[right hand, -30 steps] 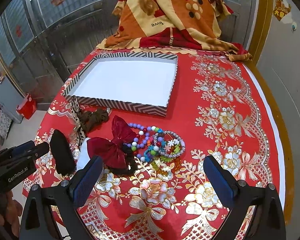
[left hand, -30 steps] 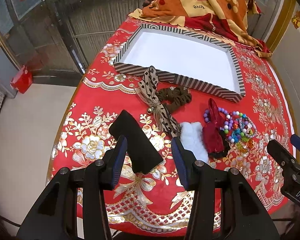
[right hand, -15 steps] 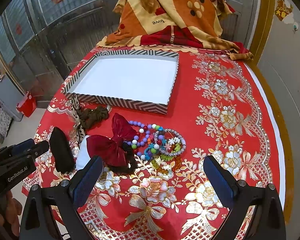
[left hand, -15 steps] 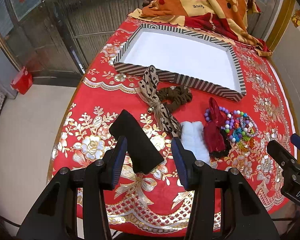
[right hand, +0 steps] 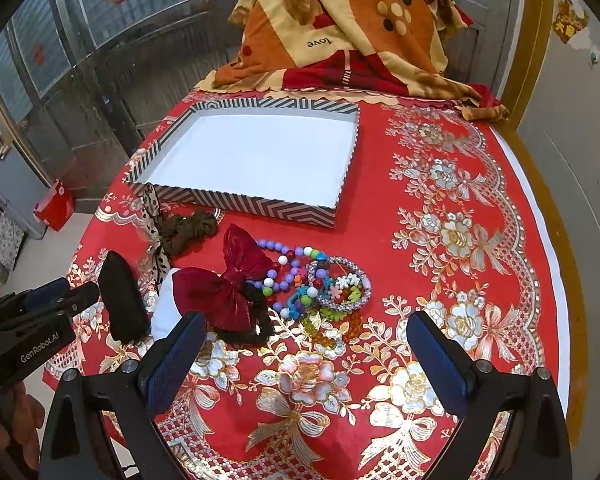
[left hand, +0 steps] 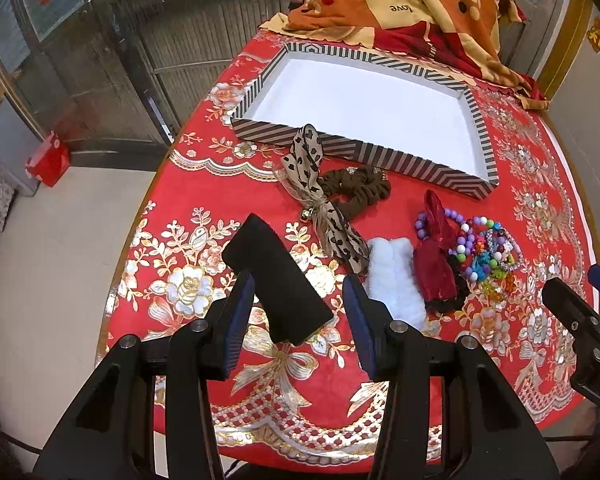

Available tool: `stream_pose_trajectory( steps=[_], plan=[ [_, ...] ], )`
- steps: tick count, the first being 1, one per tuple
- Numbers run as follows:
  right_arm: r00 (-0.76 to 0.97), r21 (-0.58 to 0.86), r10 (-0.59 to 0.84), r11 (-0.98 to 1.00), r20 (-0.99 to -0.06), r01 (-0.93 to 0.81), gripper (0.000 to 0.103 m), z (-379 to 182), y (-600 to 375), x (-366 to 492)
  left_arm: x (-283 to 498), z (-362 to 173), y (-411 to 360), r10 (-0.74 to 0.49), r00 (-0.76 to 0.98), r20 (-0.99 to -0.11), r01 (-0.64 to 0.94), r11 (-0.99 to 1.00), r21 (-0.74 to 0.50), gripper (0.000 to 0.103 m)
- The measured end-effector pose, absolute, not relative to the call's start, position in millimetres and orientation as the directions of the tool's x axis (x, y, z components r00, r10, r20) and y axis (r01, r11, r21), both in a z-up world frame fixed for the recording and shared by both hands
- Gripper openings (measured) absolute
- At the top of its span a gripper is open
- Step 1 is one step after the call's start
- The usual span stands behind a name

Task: Organize jewelry
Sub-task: 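Move both tools toward the hair accessories beside the striped tray, then grasp the leopard bow and brown scrunchie with left tool while right grasps red bow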

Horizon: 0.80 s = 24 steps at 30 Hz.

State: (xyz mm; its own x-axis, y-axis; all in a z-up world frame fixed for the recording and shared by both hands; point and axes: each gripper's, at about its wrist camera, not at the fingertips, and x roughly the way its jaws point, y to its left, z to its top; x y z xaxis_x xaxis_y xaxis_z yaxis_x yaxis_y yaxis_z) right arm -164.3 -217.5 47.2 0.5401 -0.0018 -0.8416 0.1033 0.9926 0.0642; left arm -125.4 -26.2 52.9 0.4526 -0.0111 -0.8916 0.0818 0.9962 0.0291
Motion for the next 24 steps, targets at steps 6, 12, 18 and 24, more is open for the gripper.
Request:
stream_pose_trajectory(
  steps=[6,12,18,24],
  plan=[
    [0.534,0.066,0.002,0.993,-0.845,0.100,0.100,46,-217,-164,-125,53,-26,-0.011,0.449,-0.893,0.081,0.996,0.029,0.045],
    [0.535,0.086,0.024,0.992,-0.844,0.092,0.100,44,-219,-164,-123,52,-22,-0.021,0.436,-0.900,0.077,0.997,0.015,0.045],
    [0.542,0.128,0.078,0.990,-0.837,0.056,0.100,41,-218,-165,-116,46,3,-0.054,0.405,-0.913,0.031,0.998,-0.046,0.045],
    [0.527,0.158,0.135,0.987,-0.839,0.000,0.100,35,-208,-159,-105,38,29,-0.091,0.370,-0.924,-0.022,0.994,-0.106,0.045]
  ],
)
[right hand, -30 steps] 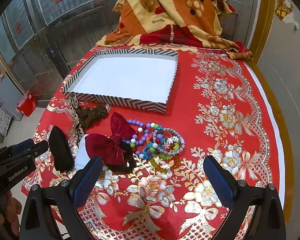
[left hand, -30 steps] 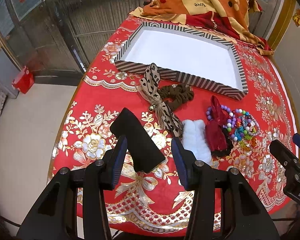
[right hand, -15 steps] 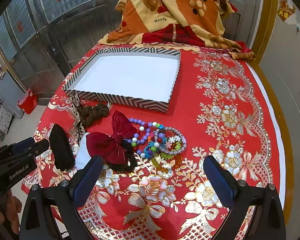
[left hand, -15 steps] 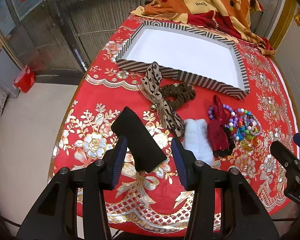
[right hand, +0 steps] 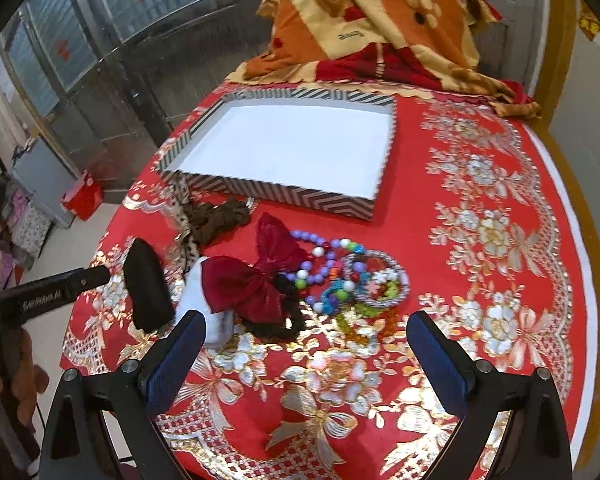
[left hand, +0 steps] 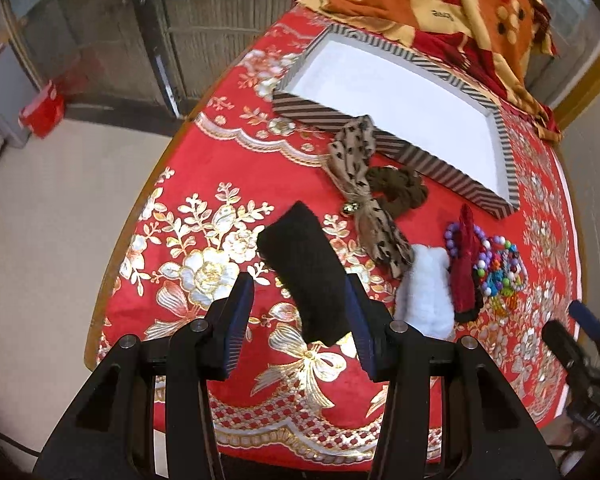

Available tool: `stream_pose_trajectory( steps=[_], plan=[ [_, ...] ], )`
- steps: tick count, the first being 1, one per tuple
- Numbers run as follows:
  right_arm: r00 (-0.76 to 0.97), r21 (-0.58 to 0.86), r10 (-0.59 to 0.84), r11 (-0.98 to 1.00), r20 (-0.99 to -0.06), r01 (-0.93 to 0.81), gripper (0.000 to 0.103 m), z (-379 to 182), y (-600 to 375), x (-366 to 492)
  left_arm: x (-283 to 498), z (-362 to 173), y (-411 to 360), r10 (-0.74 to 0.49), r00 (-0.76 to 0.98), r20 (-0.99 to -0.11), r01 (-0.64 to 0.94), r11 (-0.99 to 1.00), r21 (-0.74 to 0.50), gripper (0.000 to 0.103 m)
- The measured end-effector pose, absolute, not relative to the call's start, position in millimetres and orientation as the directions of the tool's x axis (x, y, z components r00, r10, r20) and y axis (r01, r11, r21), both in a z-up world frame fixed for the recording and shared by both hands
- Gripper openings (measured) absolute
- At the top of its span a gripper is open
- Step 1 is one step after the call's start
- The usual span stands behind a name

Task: Organize jewelry
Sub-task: 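Grasp the leopard bow and brown scrunchie with left tool while right grasps red bow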

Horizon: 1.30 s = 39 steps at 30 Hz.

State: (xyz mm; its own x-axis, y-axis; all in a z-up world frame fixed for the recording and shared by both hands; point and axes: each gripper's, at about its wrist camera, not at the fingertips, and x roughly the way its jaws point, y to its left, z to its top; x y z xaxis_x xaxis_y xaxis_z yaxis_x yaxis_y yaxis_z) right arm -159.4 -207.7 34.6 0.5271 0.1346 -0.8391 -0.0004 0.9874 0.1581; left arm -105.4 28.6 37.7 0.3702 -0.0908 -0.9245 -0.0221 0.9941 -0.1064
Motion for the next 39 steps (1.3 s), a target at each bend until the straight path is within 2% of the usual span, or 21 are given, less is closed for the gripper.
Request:
stream_pose_trajectory(
  steps=[2,5,8,14,17,19,25,28,31,32,34,35,36,38,39],
  plan=[
    [0.520,0.173,0.153,0.985,-0.841,-0.009,0.097,32,-204,-156,-100,38,31,-0.105,0.371,-0.923,-0.032,0.991,-0.126,0.045],
    [0.515,0.192,0.173,0.981,-0.839,-0.017,0.093,30,-201,-150,-88,37,30,-0.152,0.359,-0.921,-0.039,0.983,-0.177,0.055],
    [0.514,0.189,0.173,0.982,-0.840,-0.021,0.089,30,-200,-144,-72,34,25,-0.193,0.337,-0.921,-0.040,0.975,-0.219,0.055],
    [0.520,0.188,0.166,0.982,-0.838,-0.011,0.086,34,-204,-131,-37,19,-3,-0.179,0.298,-0.938,0.019,0.983,-0.181,0.056],
    [0.507,0.201,0.177,0.980,-0.843,-0.007,0.075,28,-206,-121,-20,6,-13,-0.133,0.283,-0.950,0.037,0.991,-0.128,0.056],
    [0.491,0.213,0.189,0.977,-0.851,-0.006,0.062,21,-204,-114,-11,0,-17,-0.118,0.277,-0.954,0.044,0.993,-0.110,0.055],
    [0.434,0.231,0.220,0.973,-0.874,-0.027,0.053,-1,-189,-82,4,-17,-24,-0.063,0.258,-0.964,0.078,0.996,-0.044,0.055],
    [0.409,0.224,0.214,0.974,-0.887,-0.023,0.052,-12,-186,-67,9,-20,-24,-0.055,0.259,-0.964,0.085,0.996,-0.034,0.055],
    [0.381,0.252,0.241,0.968,-0.893,-0.020,0.047,-23,-185,-56,15,-23,-26,-0.058,0.254,-0.965,0.089,0.995,-0.036,0.055],
    [0.373,0.257,0.245,0.966,-0.895,-0.018,0.045,-27,-185,-53,16,-24,-26,-0.059,0.255,-0.965,0.090,0.995,-0.037,0.055],
    [0.356,0.274,0.259,0.962,-0.898,-0.008,0.032,-35,-186,-50,17,-25,-26,-0.061,0.259,-0.964,0.100,0.994,-0.036,0.055],
    [0.350,0.286,0.267,0.958,-0.898,0.001,0.028,-38,-188,-50,18,-26,-26,-0.062,0.261,-0.963,0.107,0.994,-0.036,0.055],
    [0.348,0.295,0.275,0.955,-0.896,0.005,0.021,-39,-190,-50,18,-26,-27,-0.065,0.262,-0.963,0.113,0.993,-0.036,0.055],
    [0.355,0.316,0.293,0.949,-0.888,0.006,0.015,-38,-191,-53,19,-27,-33,-0.077,0.270,-0.960,0.127,0.991,-0.044,0.045],
    [0.360,0.324,0.300,0.946,-0.883,0.005,0.012,-36,-192,-54,19,-27,-33,-0.096,0.272,-0.957,0.136,0.989,-0.061,0.030]
  ],
)
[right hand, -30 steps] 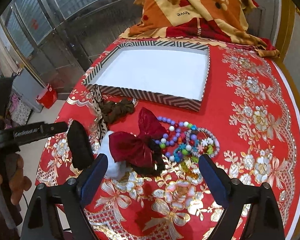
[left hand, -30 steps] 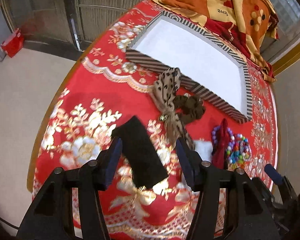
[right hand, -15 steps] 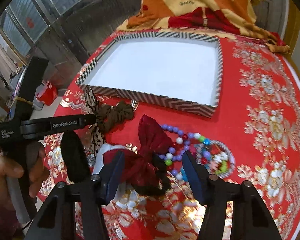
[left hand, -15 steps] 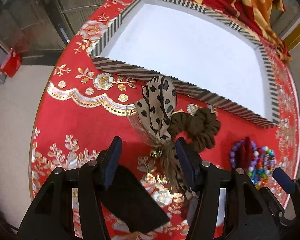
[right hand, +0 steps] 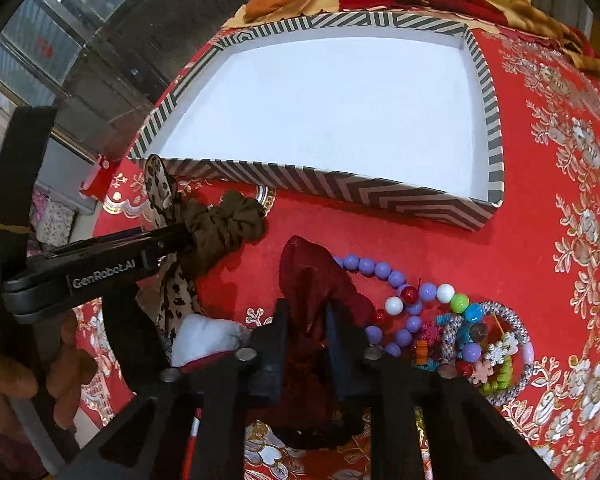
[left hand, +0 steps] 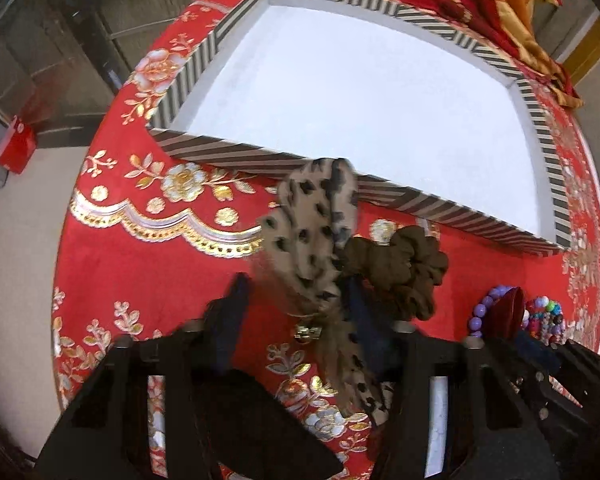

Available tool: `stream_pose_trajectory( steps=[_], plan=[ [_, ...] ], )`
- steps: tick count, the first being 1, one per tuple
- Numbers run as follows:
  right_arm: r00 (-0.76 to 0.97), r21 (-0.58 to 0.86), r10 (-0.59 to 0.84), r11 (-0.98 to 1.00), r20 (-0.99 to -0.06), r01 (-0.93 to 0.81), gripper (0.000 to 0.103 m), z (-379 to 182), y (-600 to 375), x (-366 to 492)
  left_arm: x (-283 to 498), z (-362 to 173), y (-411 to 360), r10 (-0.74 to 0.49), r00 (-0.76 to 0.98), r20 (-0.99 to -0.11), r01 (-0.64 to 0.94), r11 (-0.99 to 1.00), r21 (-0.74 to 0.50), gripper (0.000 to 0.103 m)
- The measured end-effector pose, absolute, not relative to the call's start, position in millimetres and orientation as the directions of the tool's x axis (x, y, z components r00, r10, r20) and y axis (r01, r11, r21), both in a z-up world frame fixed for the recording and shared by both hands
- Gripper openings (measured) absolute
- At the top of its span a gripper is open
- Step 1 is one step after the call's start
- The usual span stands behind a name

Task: Organize jewelry
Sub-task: 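Grasp the leopard bow and brown scrunchie with left tool while right grasps red bow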

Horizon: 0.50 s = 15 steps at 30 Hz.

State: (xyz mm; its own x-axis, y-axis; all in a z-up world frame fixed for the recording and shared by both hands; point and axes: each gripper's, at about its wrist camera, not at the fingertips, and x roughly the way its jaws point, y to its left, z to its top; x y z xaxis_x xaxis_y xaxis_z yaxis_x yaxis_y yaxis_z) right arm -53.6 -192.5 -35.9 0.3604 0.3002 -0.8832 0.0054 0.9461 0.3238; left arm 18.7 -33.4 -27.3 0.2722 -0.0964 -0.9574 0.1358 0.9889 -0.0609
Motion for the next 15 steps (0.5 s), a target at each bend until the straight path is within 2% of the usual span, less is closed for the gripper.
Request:
stream_pose_trajectory(
  steps=[1,4,15],
  plan=[
    [0.370,0.330,0.305,0.944,-0.877,0.006,0.010,-33,-194,-55,18,-27,-34,-0.111,0.271,-0.956,0.140,0.987,-0.075,0.023],
    [0.403,0.366,0.336,0.931,-0.851,-0.002,0.009,-20,-198,-62,15,-22,-37,-0.131,0.280,-0.951,0.162,0.983,-0.088,0.015],
    [0.506,0.424,0.383,0.905,-0.773,-0.038,0.009,38,-210,-84,1,26,-16,-0.216,0.297,-0.930,0.169,0.971,-0.171,0.014]
  ],
)
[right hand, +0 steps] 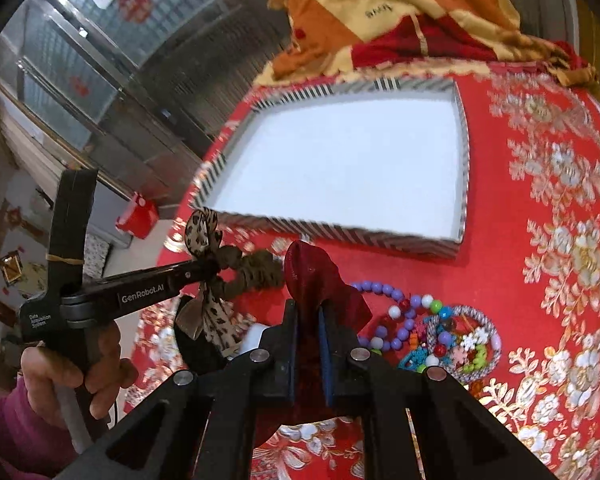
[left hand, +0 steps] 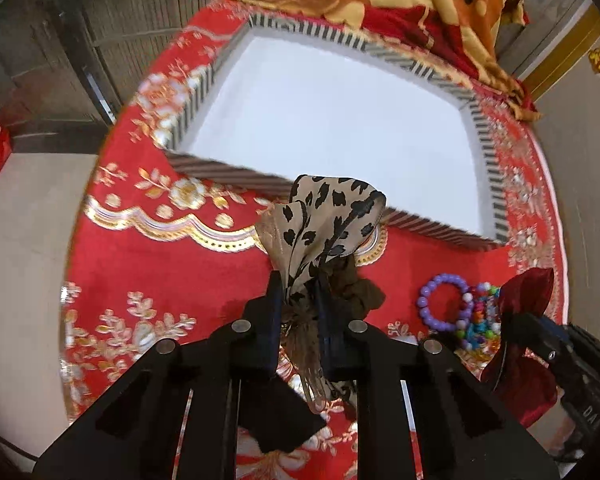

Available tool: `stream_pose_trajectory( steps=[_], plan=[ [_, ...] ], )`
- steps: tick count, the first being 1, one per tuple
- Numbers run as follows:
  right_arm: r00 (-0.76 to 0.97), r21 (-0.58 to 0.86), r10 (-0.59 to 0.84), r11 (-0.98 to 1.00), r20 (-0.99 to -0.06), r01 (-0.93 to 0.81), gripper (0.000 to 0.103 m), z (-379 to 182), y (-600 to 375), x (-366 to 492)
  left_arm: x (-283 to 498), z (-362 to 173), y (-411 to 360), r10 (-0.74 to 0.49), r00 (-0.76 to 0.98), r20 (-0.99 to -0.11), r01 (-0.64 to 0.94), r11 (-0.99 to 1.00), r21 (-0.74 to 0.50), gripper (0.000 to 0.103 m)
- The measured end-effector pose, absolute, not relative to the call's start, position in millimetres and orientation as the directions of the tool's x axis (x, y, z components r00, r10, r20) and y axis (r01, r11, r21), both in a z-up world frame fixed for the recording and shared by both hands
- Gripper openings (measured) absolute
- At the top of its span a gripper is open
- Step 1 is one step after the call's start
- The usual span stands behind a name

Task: Organize jewelry
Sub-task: 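Grasp the leopard bow and brown scrunchie with left tool while right grasps red bow, then carry both held items into the tray and open both tools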

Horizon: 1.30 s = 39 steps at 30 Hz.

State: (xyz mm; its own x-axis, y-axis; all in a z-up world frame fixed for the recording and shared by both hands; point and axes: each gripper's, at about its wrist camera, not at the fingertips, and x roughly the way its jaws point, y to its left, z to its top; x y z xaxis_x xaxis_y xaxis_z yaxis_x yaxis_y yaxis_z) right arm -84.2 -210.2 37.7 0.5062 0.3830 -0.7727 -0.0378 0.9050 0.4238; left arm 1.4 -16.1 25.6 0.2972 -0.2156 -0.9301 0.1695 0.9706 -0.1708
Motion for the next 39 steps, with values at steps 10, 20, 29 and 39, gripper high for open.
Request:
stream_pose_trajectory(
  steps=[10,20,29,39],
  plan=[
    [0.570,0.370,0.328,0.928,-0.754,-0.045,0.009,72,-218,-56,17,82,-2,-0.225,0.406,-0.886,0.158,0.972,-0.174,0.014],
    [0.556,0.246,0.183,0.969,-0.811,0.039,0.009,54,-249,14,91,75,-4,-0.225,0.419,-0.880,0.135,0.974,-0.184,0.014],
    [0.470,0.115,0.060,0.989,-0.881,0.088,0.009,3,-255,56,135,17,-10,-0.177,0.336,-0.925,0.106,0.983,-0.150,0.014],
    [0.377,0.086,0.044,0.992,-0.925,0.094,0.009,-31,-257,52,128,-16,2,-0.130,0.251,-0.959,0.091,0.990,-0.110,0.014]
  ],
)
